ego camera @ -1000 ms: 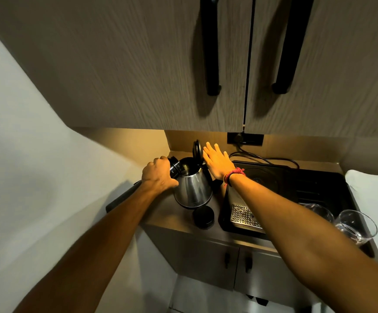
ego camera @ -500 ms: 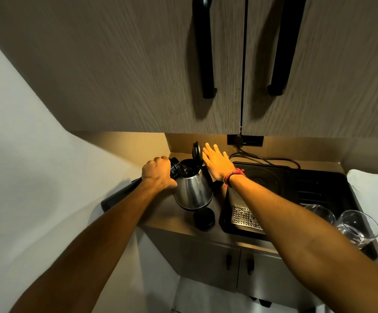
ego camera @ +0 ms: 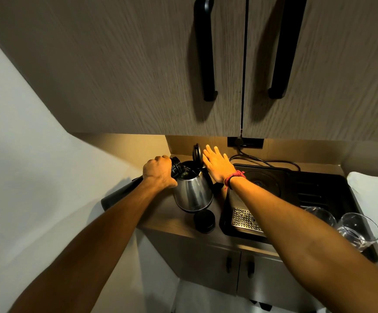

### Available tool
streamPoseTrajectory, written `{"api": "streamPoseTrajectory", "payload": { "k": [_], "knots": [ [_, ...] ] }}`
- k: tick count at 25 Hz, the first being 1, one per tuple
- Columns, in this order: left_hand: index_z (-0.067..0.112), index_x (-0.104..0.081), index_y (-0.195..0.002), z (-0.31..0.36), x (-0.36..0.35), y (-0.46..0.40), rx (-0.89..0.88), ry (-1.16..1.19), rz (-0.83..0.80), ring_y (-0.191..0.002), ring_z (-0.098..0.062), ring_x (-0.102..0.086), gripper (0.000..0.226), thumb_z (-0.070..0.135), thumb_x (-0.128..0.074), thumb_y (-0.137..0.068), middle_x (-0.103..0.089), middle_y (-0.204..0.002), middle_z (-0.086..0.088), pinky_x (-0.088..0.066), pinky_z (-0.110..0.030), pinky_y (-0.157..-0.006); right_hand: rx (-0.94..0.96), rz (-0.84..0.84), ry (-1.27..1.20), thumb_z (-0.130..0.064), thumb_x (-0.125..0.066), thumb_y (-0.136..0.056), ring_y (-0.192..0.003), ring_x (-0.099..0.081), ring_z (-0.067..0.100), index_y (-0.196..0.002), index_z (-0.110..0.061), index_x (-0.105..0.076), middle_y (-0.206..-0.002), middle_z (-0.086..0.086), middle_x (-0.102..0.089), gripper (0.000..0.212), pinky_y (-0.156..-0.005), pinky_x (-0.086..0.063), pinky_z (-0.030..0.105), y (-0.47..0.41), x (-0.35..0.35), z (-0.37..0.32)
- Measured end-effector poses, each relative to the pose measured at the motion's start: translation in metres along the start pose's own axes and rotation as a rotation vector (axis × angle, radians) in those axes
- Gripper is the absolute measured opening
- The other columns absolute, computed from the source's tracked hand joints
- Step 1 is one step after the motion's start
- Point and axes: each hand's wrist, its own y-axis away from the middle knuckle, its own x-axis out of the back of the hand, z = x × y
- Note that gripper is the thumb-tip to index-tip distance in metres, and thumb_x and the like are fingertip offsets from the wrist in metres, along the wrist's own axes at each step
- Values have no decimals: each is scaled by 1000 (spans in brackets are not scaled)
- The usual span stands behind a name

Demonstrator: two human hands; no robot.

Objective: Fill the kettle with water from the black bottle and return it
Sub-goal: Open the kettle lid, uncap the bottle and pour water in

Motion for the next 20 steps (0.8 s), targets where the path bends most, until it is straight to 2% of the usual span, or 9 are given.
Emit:
{"api": "streamPoseTrajectory", "payload": {
  "k": [6, 9, 14, 17, 20],
  "knots": [
    [10, -55, -118, 2, -4, 1, -2, -26, 14, -97, -29, -67, 64, 39, -79, -67, -64, -109, -9, -58, -38, -76, 10, 8, 18, -20, -34, -102, -150, -1, 40, -152, -10, -18, -164, 12, -3, 53, -118, -15, 63, 0, 1, -2],
    [11, -54, -118, 1, -5, -2, 5, 39, 14, -98, -28, -66, 66, 40, -80, -65, -63, -110, -8, -56, -37, -75, 13, 8, 34, -20, -34, -102, -150, -2, 41, -152, -9, -18, -164, 13, -3, 53, -117, -16, 63, 1, 1, -2],
    [12, -52, -117, -4, -10, -7, 21, 302, 72, -100, -30, -65, 74, 51, -81, -62, -65, -111, -9, -48, -34, -70, 8, -2, 29, -18, -35, -102, -149, -2, 41, -152, -8, -18, -164, 13, -3, 53, -117, -16, 63, 0, 1, -2],
    [11, -51, -118, -7, -19, -8, 44, 453, 138, -99, -32, -65, 79, 56, -80, -60, -64, -111, -11, -51, -36, -73, 12, 2, 30, -18, -34, -102, -149, -3, 42, -151, -8, -21, -164, 13, -7, 51, -117, -17, 62, -1, -1, -2],
    [15, -53, -113, -17, -31, -5, 115, 695, 191, -88, -26, -66, 73, 56, -80, -59, -64, -101, -5, -55, -34, -71, 16, -8, -18, -17, -33, -102, -150, -2, 41, -150, -8, -22, -164, 12, -10, 50, -118, -14, 61, -3, 0, -3]
  ]
}}
